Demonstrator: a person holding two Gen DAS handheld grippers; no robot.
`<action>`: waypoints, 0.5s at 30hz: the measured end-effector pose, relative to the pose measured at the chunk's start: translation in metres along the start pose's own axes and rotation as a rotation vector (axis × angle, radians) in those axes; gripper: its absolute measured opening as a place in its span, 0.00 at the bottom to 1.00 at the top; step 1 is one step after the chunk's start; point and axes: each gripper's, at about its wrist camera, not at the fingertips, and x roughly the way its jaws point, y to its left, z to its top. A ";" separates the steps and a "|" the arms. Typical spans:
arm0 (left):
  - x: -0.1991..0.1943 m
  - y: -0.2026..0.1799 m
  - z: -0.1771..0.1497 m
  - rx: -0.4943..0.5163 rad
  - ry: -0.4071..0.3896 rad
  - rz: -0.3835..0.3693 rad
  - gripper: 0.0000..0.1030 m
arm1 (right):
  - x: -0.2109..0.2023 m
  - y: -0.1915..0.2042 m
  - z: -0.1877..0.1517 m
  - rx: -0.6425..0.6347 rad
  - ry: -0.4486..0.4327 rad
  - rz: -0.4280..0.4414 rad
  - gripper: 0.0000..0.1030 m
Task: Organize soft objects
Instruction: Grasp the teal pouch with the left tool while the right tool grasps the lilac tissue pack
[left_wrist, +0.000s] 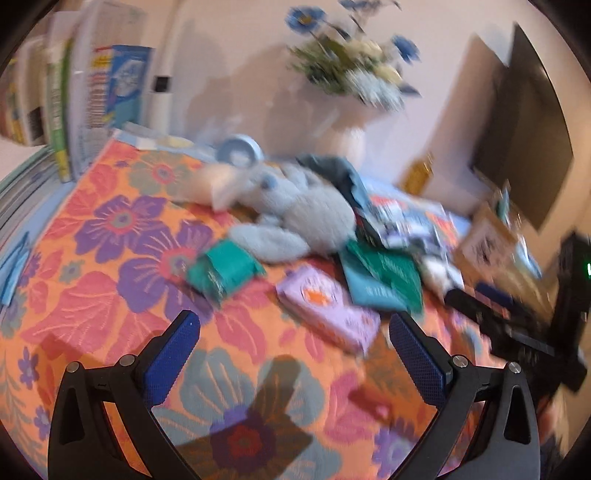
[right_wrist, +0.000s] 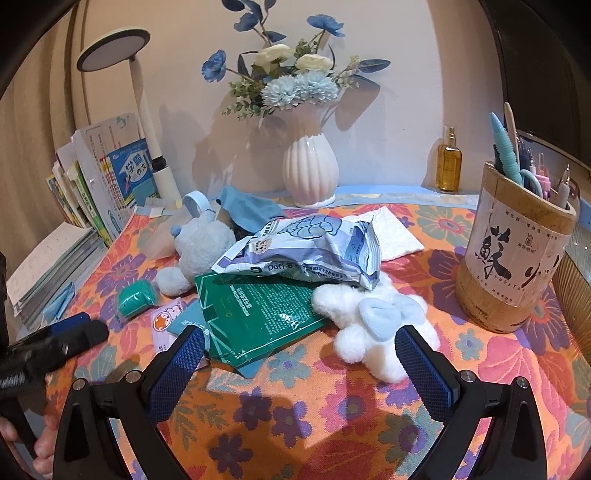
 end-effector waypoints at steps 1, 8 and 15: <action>0.000 -0.001 -0.001 0.016 0.017 -0.006 0.99 | 0.001 0.001 0.000 -0.007 -0.001 -0.002 1.00; -0.011 0.015 0.015 0.053 0.010 0.075 0.99 | -0.002 0.001 0.001 0.003 -0.010 0.023 1.00; 0.008 0.039 0.033 0.156 0.104 0.069 0.98 | 0.004 0.025 -0.004 0.044 0.116 0.338 0.94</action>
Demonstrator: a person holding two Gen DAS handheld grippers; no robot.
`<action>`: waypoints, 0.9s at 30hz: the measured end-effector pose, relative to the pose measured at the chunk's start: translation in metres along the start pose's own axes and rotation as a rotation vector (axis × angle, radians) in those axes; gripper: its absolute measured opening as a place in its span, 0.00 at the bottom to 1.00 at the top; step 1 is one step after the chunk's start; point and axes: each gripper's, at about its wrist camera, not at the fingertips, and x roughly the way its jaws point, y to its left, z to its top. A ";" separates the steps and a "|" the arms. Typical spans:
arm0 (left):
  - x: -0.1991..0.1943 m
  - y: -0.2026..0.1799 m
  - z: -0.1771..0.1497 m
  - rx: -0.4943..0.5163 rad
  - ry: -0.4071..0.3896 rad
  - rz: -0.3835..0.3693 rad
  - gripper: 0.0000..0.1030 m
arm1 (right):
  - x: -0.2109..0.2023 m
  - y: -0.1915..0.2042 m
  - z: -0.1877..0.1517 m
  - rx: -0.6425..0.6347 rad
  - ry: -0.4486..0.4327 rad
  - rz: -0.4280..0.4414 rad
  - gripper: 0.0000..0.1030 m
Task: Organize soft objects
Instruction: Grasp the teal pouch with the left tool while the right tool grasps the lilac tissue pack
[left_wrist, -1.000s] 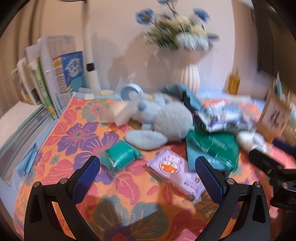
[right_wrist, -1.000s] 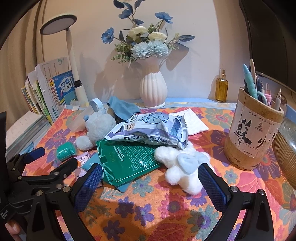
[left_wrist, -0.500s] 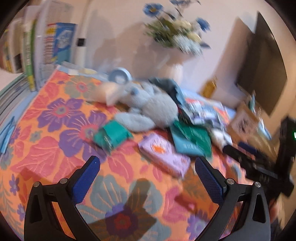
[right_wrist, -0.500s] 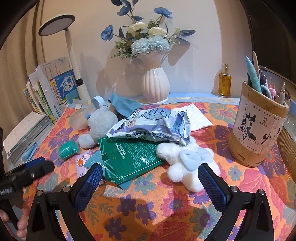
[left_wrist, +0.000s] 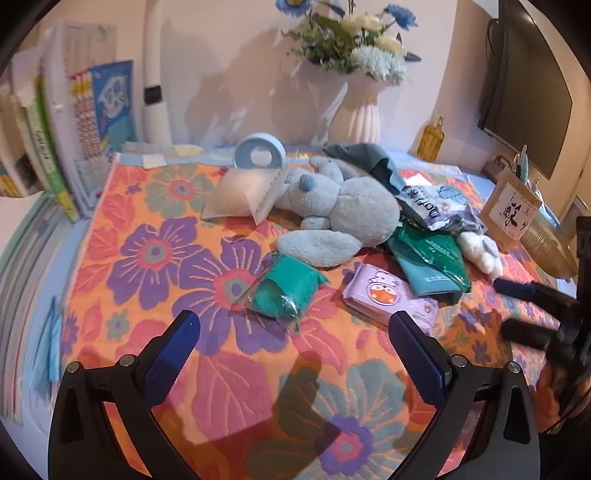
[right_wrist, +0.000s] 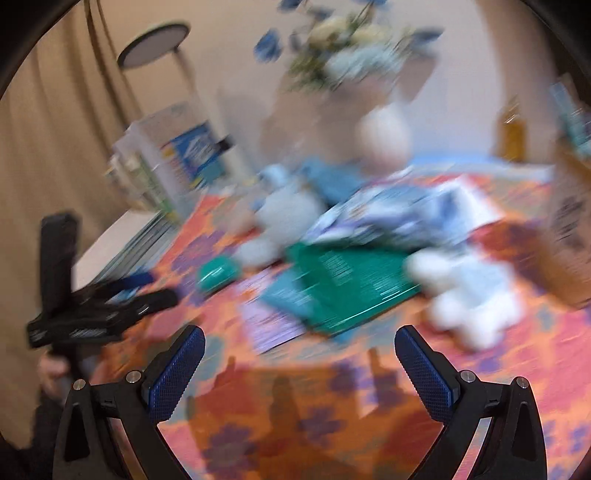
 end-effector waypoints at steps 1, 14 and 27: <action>0.005 0.002 0.003 0.002 0.018 -0.009 0.98 | 0.007 0.004 0.000 0.000 0.020 0.013 0.89; 0.044 0.000 0.015 0.086 0.078 -0.033 0.83 | 0.070 0.047 0.015 -0.178 0.145 -0.080 0.69; 0.029 0.004 0.005 0.038 0.023 -0.068 0.35 | 0.077 0.054 0.020 -0.187 0.127 -0.128 0.31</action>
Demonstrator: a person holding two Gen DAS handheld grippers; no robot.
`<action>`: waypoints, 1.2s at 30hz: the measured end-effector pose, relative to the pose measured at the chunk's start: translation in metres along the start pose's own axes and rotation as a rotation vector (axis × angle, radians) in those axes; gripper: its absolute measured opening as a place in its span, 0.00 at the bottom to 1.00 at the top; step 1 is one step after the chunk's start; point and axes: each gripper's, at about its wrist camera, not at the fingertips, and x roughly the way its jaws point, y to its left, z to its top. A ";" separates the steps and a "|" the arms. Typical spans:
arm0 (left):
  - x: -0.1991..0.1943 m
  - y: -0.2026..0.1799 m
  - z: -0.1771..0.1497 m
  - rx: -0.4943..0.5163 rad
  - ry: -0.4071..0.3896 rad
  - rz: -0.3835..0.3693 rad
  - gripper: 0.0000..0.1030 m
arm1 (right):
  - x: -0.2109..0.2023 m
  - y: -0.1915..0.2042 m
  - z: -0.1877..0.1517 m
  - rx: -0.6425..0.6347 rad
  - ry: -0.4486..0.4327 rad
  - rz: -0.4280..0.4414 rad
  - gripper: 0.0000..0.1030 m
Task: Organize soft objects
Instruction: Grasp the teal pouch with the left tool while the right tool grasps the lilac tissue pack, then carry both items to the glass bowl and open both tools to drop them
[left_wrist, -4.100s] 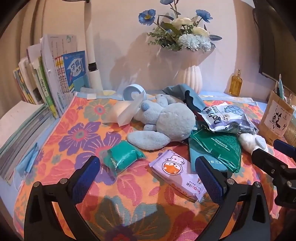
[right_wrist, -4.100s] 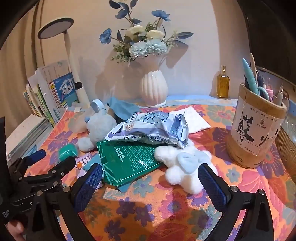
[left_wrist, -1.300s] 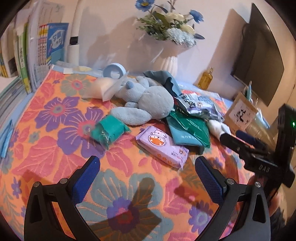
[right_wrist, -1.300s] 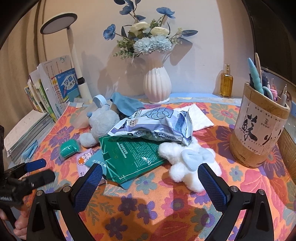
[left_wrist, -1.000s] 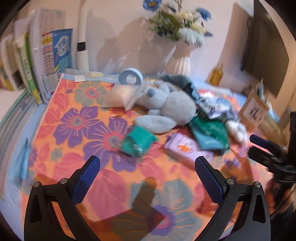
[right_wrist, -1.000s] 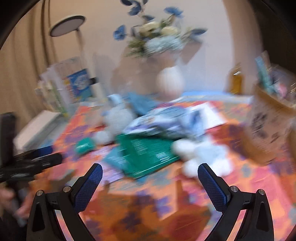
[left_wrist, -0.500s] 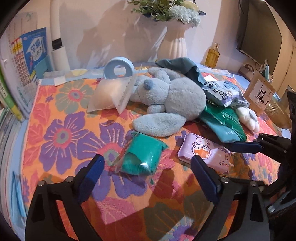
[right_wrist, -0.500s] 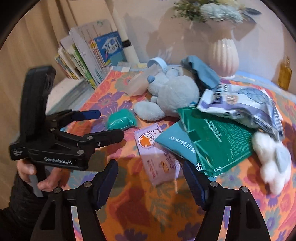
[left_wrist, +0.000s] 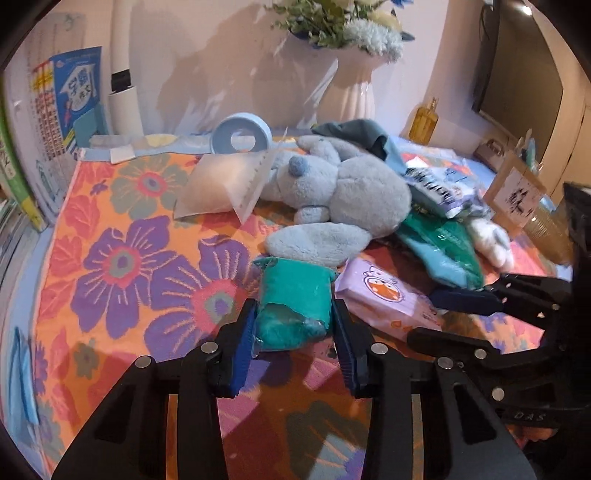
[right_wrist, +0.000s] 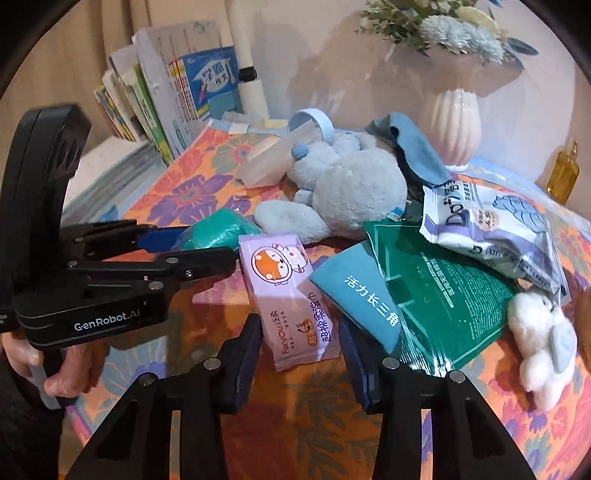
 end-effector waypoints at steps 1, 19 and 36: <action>-0.005 -0.001 -0.002 -0.010 -0.009 -0.002 0.35 | -0.004 0.000 -0.001 0.002 -0.008 0.016 0.30; -0.030 0.010 -0.024 -0.150 -0.133 0.077 0.36 | -0.028 0.009 -0.021 -0.046 0.014 0.057 0.69; -0.033 0.005 -0.026 -0.120 -0.159 0.108 0.36 | -0.017 0.011 -0.029 -0.063 0.043 0.004 0.40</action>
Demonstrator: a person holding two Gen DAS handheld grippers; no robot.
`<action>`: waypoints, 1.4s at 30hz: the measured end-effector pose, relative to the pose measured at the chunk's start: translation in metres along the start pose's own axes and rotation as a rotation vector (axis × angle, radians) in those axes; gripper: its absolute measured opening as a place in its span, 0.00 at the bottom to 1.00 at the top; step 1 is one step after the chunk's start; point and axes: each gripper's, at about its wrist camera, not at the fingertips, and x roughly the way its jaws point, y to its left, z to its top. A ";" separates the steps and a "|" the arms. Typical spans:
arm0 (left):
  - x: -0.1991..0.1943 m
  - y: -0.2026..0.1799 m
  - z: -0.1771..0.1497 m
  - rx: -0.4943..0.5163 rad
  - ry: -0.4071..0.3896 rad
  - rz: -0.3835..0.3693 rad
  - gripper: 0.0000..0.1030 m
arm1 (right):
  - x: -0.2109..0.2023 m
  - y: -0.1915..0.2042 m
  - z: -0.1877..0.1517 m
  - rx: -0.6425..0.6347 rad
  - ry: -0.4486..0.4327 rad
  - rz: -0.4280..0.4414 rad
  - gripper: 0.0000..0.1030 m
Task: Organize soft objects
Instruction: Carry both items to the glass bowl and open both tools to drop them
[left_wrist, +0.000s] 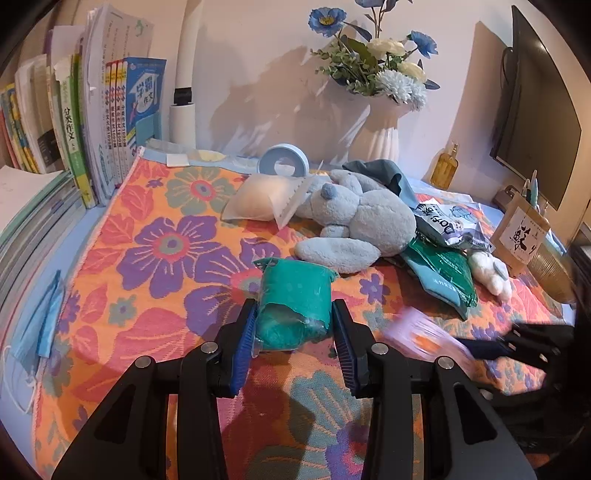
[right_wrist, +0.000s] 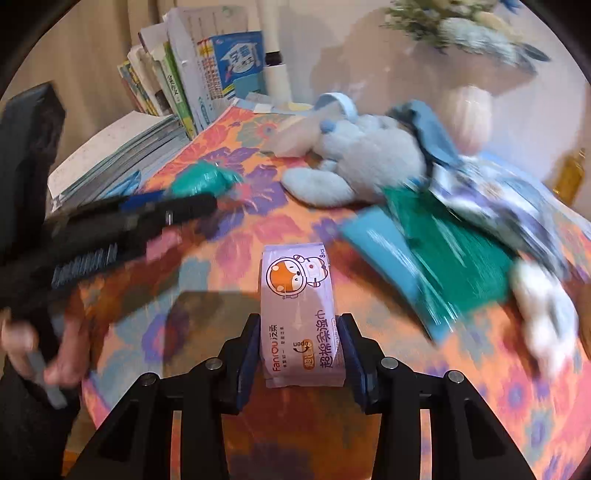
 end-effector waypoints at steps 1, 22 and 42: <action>0.000 0.000 0.000 0.001 -0.001 0.003 0.36 | -0.006 -0.003 -0.008 0.007 -0.003 -0.006 0.40; -0.018 -0.052 0.012 0.147 -0.015 0.014 0.36 | -0.060 -0.011 -0.043 0.065 -0.107 -0.026 0.37; -0.009 -0.359 0.100 0.367 -0.091 -0.466 0.36 | -0.270 -0.271 -0.098 0.669 -0.363 -0.494 0.37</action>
